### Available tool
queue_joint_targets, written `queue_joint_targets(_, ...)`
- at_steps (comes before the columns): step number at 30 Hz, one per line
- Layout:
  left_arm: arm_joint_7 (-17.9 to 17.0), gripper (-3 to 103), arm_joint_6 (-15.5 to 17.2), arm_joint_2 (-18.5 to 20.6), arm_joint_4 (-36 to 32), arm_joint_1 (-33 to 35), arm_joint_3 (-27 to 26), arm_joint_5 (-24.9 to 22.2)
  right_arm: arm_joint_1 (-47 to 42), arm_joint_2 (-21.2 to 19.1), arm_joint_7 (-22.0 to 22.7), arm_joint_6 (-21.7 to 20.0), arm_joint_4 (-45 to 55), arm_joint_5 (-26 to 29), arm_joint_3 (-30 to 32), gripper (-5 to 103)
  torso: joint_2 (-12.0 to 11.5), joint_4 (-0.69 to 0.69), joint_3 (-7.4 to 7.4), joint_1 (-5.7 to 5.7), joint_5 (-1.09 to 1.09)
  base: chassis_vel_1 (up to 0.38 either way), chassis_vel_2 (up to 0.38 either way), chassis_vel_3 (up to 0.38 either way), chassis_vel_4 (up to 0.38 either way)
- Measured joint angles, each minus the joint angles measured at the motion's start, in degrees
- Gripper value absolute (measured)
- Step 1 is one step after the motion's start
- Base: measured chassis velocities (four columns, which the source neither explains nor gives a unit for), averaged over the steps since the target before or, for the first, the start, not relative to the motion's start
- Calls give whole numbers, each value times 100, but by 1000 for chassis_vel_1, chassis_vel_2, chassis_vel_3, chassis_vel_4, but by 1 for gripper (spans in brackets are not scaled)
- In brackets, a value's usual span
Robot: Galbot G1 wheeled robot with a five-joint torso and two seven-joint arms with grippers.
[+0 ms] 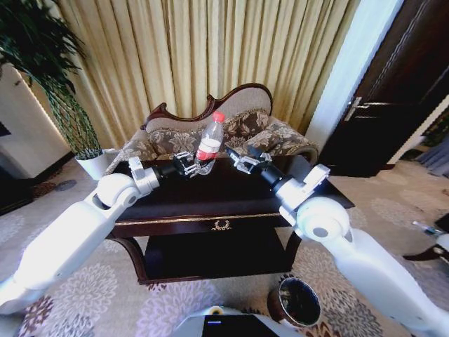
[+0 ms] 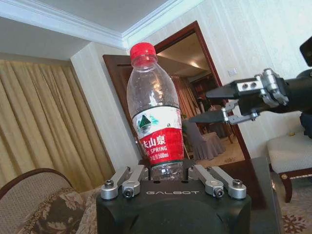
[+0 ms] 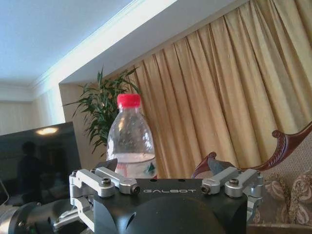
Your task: Move to the front of the table and place the trash on the table into the trash bin.
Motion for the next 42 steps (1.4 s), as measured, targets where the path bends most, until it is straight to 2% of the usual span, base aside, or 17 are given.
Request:
queue_joint_targets(17,-289,30,101,87,-359,-32,485,-54,-94,-37,4,-26,89,-54,-66,100,0,0,0,-1,0,0,0,0,0)
queue_joint_targets(24,-275,30,91,230,-477,-115,756,36,-131,-14,4,-37,157,-52,-69,100,0,0,0,-1,0,0,0,0,0)
queue_joint_targets(39,-240,30,41,320,-521,-214,895,63,-386,-6,-3,-122,245,-190,-104,101,0,0,0,-1,0,0,0,0,0)
queue_joint_targets(42,-241,30,40,314,-517,-274,944,73,-460,26,-8,-128,247,-251,-125,87,0,-1,0,-1,0,0,0,0,0)
